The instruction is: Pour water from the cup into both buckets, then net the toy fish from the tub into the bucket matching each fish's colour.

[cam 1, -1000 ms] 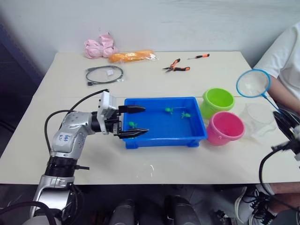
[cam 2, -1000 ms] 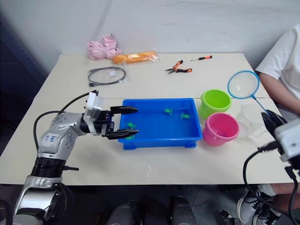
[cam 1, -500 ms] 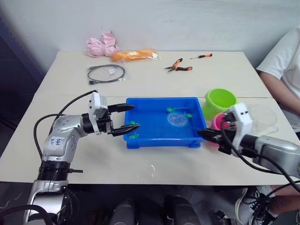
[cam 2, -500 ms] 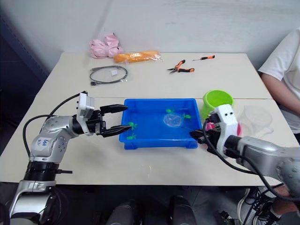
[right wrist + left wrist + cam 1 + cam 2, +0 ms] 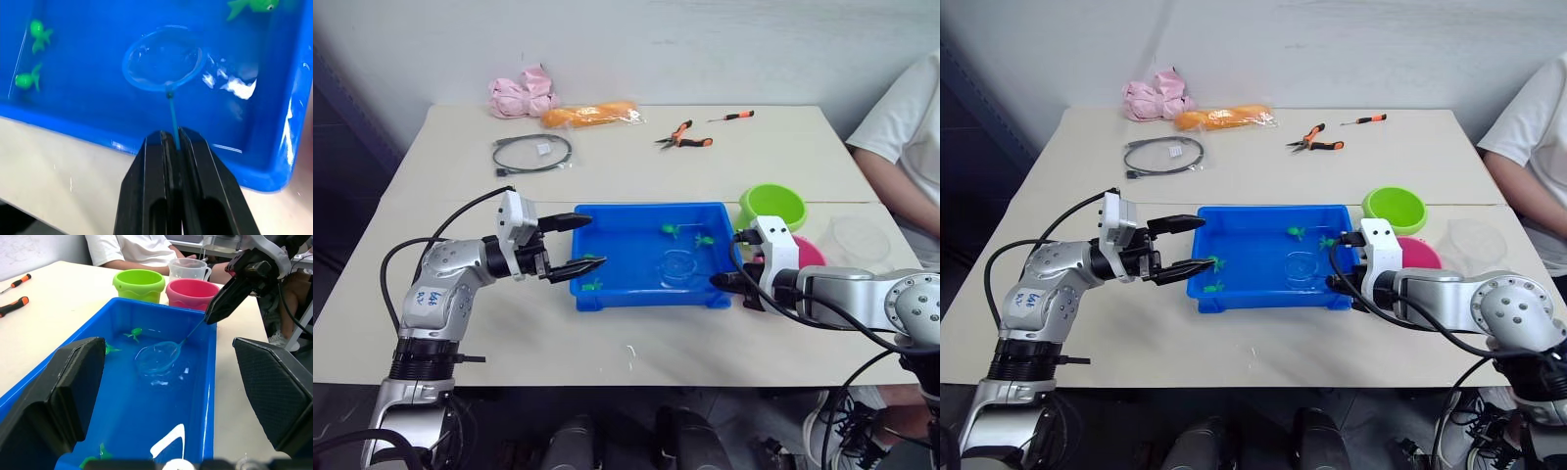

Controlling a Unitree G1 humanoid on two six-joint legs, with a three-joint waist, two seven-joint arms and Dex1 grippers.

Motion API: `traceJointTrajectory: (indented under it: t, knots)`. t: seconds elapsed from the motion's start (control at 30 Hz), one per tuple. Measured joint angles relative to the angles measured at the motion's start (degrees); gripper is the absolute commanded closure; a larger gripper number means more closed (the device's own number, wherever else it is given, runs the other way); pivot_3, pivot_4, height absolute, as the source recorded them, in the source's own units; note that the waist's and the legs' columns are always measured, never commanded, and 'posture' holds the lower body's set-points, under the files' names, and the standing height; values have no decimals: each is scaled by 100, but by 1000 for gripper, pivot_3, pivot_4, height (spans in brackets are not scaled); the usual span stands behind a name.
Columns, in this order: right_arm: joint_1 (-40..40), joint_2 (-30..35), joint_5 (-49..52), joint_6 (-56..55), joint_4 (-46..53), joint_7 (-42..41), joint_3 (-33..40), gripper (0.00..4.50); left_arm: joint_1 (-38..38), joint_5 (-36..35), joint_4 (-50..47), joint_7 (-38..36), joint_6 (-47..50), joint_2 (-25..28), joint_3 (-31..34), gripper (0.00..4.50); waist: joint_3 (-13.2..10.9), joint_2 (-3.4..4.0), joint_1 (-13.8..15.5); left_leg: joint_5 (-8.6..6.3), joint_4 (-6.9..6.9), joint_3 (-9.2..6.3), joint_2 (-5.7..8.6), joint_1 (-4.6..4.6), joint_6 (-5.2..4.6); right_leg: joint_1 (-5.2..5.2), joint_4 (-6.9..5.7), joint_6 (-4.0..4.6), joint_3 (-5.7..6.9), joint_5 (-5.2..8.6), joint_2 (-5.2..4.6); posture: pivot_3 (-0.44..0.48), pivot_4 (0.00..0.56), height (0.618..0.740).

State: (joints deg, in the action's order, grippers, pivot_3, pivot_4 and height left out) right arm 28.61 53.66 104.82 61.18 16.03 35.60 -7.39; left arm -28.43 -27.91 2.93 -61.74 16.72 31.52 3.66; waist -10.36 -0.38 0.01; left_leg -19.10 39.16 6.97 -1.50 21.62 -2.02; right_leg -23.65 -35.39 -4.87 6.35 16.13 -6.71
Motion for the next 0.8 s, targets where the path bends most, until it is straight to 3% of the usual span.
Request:
traceJointTrajectory:
  t: [0.43, 0.8]
  knots:
    - [-41, -351, -124, -262, -116, 1005, 0, 4500, 25, 0, -59, 104, 0, -6, -6, 44, 0, 0, -10, -1, -2, 1, -4, 7, 0, -4, 7, -2, 0, -1, 4, 0, 150, 740]
    - [43, -944, -1583, -257, -190, 848, 1, 4500, 46, -1, -196, 114, 7, -25, -18, 44, 0, 0, -3, -2, -2, -3, -3, 19, 0, -10, 13, -5, 0, -3, 4, 0, 150, 740]
